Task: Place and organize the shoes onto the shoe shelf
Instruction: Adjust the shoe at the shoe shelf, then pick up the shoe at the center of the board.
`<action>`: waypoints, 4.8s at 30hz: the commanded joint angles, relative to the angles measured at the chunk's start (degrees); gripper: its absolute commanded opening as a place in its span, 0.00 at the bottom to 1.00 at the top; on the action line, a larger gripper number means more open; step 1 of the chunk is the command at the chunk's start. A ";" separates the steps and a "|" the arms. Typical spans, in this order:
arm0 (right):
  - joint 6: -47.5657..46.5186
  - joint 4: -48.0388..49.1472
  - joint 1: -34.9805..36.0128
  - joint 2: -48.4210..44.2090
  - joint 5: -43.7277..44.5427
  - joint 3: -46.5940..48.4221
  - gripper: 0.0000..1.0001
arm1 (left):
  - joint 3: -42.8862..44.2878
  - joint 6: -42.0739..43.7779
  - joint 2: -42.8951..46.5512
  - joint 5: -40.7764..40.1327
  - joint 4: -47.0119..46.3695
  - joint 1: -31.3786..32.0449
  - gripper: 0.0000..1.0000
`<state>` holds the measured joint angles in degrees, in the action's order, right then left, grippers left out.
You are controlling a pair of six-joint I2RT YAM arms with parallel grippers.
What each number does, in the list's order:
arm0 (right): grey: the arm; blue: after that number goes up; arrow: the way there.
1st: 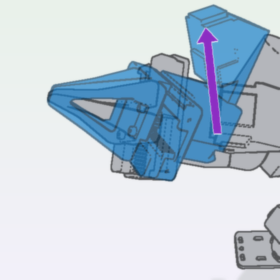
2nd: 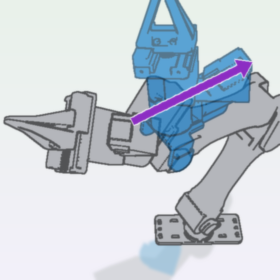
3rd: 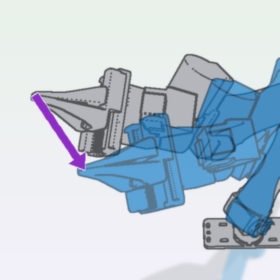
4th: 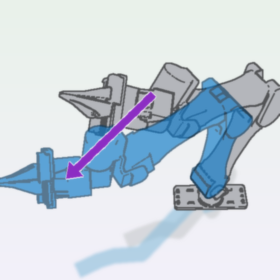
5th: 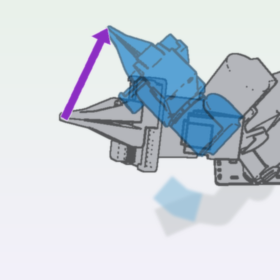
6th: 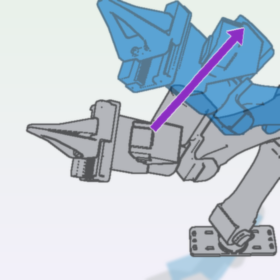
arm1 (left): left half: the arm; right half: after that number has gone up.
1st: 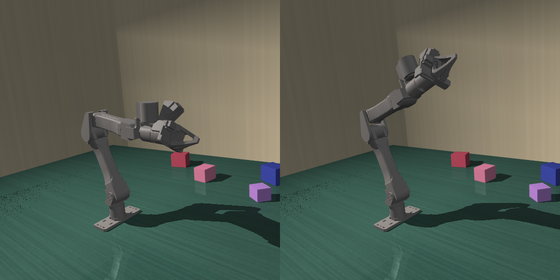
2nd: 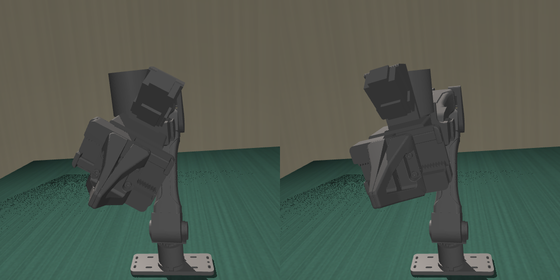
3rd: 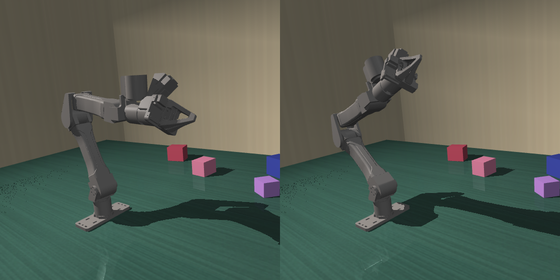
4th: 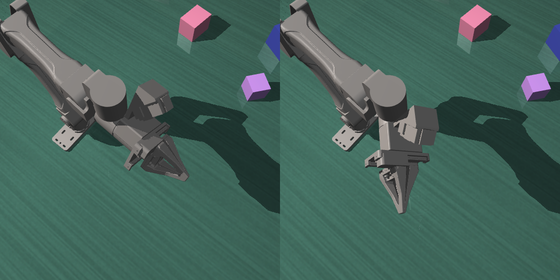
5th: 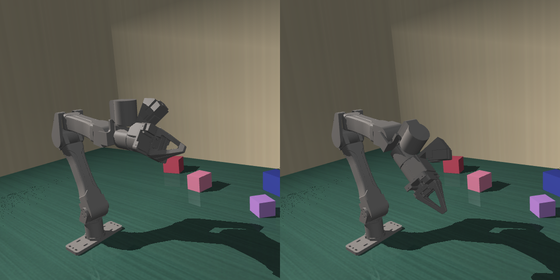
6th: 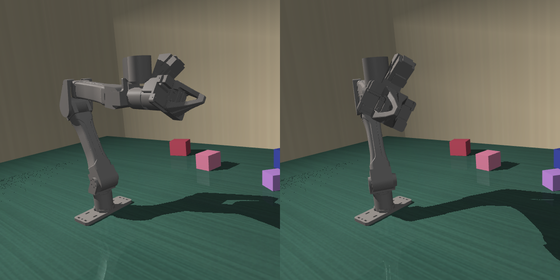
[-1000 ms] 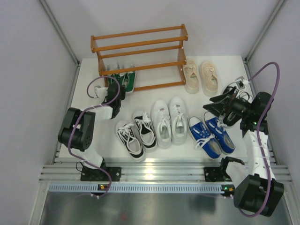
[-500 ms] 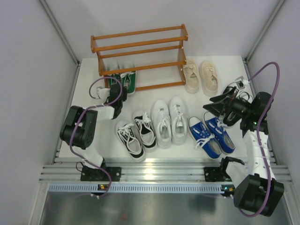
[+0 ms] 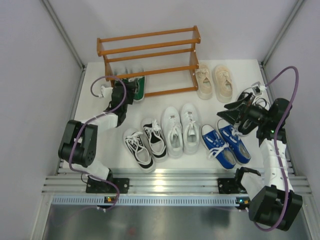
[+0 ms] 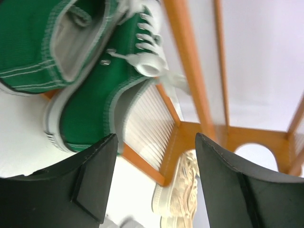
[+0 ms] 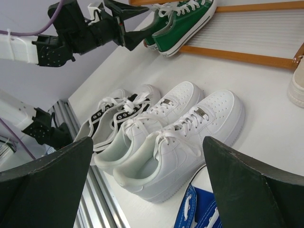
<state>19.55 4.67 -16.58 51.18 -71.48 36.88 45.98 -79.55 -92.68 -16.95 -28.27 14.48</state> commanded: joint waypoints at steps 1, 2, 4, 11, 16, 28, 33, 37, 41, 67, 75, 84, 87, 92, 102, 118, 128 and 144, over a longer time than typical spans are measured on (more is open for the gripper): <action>-1.53 1.84 -1.17 0.06 -0.94 2.93 0.99 | 0.26 4.48 5.83 3.94 0.75 -0.94 0.71; -1.62 1.58 -1.18 -0.02 -1.11 3.02 0.99 | -0.01 4.92 6.72 4.73 1.81 -1.03 0.71; -2.58 0.88 -1.26 0.06 -1.03 3.37 1.00 | -0.97 6.59 9.61 5.26 4.97 -1.29 0.72; -17.15 -12.73 -0.91 1.55 -1.91 7.06 0.99 | -1.07 24.14 21.13 15.96 14.98 -3.84 0.72; -37.62 -32.58 13.43 6.46 11.59 17.50 0.99 | 4.55 52.32 32.53 30.39 27.98 -6.13 0.75; -36.88 -35.44 52.06 42.73 52.64 51.43 0.91 | -6.68 71.02 68.14 9.41 44.80 -3.93 0.84; -27.39 -31.56 57.43 57.51 60.49 65.67 0.88 | -11.17 71.37 77.55 1.41 44.44 -3.93 0.90; -25.44 -26.21 59.73 63.16 63.56 69.28 0.81 | -11.52 71.20 79.24 0.69 44.44 -3.93 0.92; -29.03 -27.16 61.40 70.18 70.94 77.43 0.36 | -11.61 71.37 78.97 1.39 44.44 -3.93 0.92; -37.22 -14.52 64.92 93.57 74.83 93.45 0.15 | -12.05 71.64 80.56 1.39 44.36 -4.02 0.93; -35.11 -14.51 65.62 93.58 71.84 95.48 0.17 | -12.14 71.73 80.47 1.48 44.36 -4.02 0.94; -34.84 -15.47 66.24 92.35 69.28 95.65 0.25 | -12.23 71.99 80.82 1.30 44.36 -4.02 0.94; -35.46 -16.27 66.15 90.95 69.46 95.48 0.25 | -12.31 71.99 80.99 1.31 44.36 -4.02 0.94; -38.09 -19.69 66.06 88.40 67.97 94.69 0.27 | -12.23 71.99 81.26 2.01 44.36 -4.02 0.94; -46.26 -25.93 65.53 85.50 68.85 91.79 0.29 | -12.40 71.90 81.96 2.27 44.36 -4.02 0.95; -49.08 -26.11 64.83 92.61 69.11 96.09 0.00 | -12.49 71.99 81.87 2.18 44.27 -4.02 0.95; -46.10 -25.32 64.83 96.39 63.23 98.99 0.00 | -12.58 72.08 81.61 2.36 44.18 -4.02 0.95; -46.69 -27.07 64.83 93.59 65.42 100.15 0.01 | -13.01 72.25 81.00 2.80 43.65 -4.02 0.95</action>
<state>-25.74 -21.45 47.20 148.35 -5.61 137.32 33.34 -8.34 -11.38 -14.83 17.21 10.46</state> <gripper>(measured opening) 0.007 0.951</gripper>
